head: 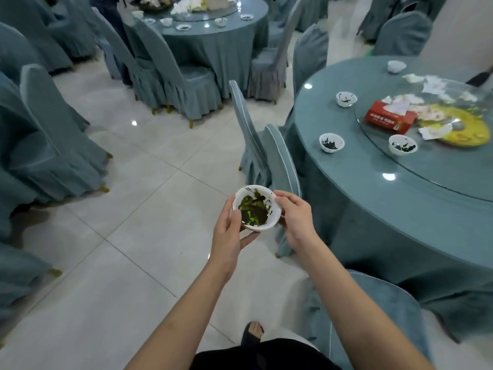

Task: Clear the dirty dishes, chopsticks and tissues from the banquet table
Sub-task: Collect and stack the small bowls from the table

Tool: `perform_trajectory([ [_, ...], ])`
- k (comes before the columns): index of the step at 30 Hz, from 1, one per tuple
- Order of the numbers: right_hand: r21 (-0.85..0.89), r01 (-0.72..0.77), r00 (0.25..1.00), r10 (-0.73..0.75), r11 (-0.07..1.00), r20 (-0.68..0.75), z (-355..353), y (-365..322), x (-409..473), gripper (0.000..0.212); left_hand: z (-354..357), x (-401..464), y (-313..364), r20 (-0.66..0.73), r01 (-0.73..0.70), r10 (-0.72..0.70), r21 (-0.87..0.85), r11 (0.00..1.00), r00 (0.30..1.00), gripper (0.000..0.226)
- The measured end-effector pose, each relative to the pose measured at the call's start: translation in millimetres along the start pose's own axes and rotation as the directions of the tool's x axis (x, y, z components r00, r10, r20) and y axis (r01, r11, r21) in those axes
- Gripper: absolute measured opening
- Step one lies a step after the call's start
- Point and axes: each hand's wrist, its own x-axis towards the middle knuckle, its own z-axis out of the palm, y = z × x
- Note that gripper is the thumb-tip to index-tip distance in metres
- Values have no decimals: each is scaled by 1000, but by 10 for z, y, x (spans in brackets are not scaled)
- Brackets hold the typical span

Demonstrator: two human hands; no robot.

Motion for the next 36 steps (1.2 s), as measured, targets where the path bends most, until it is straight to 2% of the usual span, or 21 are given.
perform_trajectory([
  [12,123,32,949,8,992,-316,-590,-441,1034,13,958,1411,38,268,114,-129,71,991,955,38],
  [23,202,178,834,-39,963,-550,-890,-1174,2082,14,2001,2852,408,499,163,-228,171,972,836,36],
  [30,246,214,758,-2,945,-652,-1123,-1248,2441,15,2430,3309,369,573,190,-294,236,953,765,38],
  [36,260,194,740,33,946,-672,-1454,-1259,2796,15,2824,3607,247,593,214,-342,278,937,729,39],
])
